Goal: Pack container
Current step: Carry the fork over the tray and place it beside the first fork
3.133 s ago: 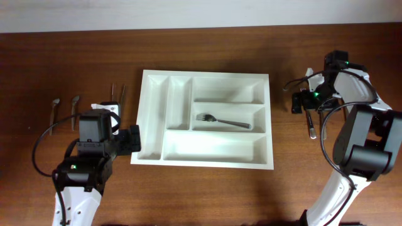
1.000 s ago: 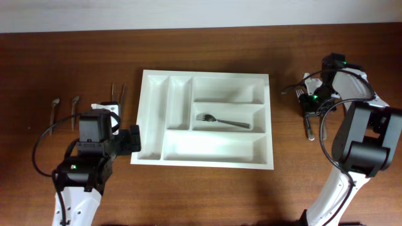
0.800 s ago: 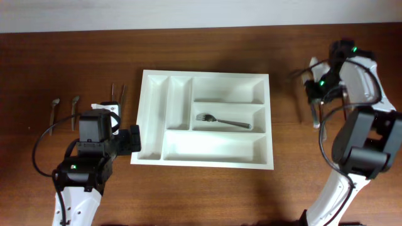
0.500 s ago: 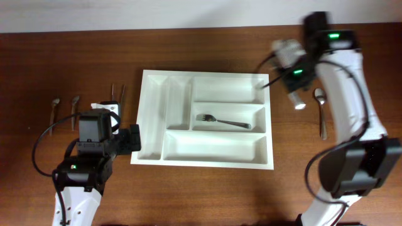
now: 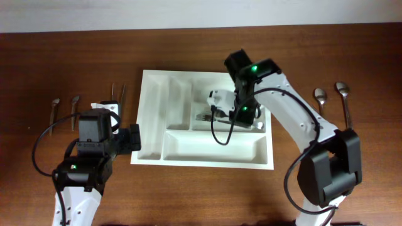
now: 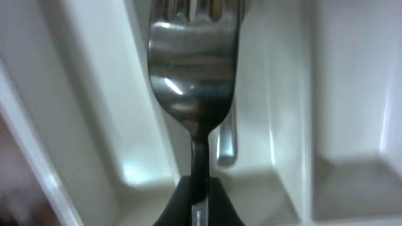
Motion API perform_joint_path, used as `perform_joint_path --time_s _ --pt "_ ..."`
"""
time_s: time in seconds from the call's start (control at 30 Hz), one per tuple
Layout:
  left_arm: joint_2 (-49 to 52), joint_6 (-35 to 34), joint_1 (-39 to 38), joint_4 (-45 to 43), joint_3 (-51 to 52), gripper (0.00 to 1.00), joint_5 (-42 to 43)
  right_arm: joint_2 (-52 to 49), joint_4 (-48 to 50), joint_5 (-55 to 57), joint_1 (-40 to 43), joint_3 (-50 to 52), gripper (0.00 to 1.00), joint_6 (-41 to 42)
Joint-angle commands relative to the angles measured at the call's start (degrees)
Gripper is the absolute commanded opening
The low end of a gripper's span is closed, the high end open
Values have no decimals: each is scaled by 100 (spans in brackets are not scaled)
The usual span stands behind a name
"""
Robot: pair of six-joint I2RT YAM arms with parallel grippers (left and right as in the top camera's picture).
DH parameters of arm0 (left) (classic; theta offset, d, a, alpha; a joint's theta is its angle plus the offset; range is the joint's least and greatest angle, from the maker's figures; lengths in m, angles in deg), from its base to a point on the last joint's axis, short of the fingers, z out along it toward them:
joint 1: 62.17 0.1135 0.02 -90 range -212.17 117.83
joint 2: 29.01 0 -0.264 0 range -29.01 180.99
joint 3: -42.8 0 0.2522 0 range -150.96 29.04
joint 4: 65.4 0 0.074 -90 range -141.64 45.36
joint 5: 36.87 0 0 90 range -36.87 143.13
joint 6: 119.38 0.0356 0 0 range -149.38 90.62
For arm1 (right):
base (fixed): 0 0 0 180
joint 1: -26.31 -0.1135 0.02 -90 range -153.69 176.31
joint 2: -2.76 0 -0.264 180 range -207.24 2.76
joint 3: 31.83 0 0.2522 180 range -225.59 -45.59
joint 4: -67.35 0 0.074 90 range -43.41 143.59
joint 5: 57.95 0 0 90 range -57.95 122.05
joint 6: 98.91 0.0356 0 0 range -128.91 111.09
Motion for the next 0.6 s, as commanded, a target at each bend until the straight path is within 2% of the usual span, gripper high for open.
perform_joint_path --time_s 0.0,0.2,0.27,0.33,0.37,0.4,0.5,0.57 --pt "13 -31 -11 -2 -85 99 55 -13 455 -35 -24 573 4 -348" --pt "13 -33 -11 -2 -85 99 57 -15 1027 -37 -20 872 4 -363" --pt "13 -33 -11 -2 -85 99 57 -15 1086 -35 -20 874 8 -363" --pt "13 -33 -11 0 -85 99 57 -15 1132 -35 -17 874 17 -363" --pt "13 -33 -11 0 -85 99 57 -15 1137 -35 -20 874 29 -363" --pt "13 -33 -11 0 -85 99 57 -15 1137 -35 -20 874 36 -361" --pt "13 -33 -11 0 -85 99 57 -13 1126 -35 -20 874 43 -339" --pt "13 -33 -11 -2 -85 99 57 37 1016 -7 -17 798 44 -188"
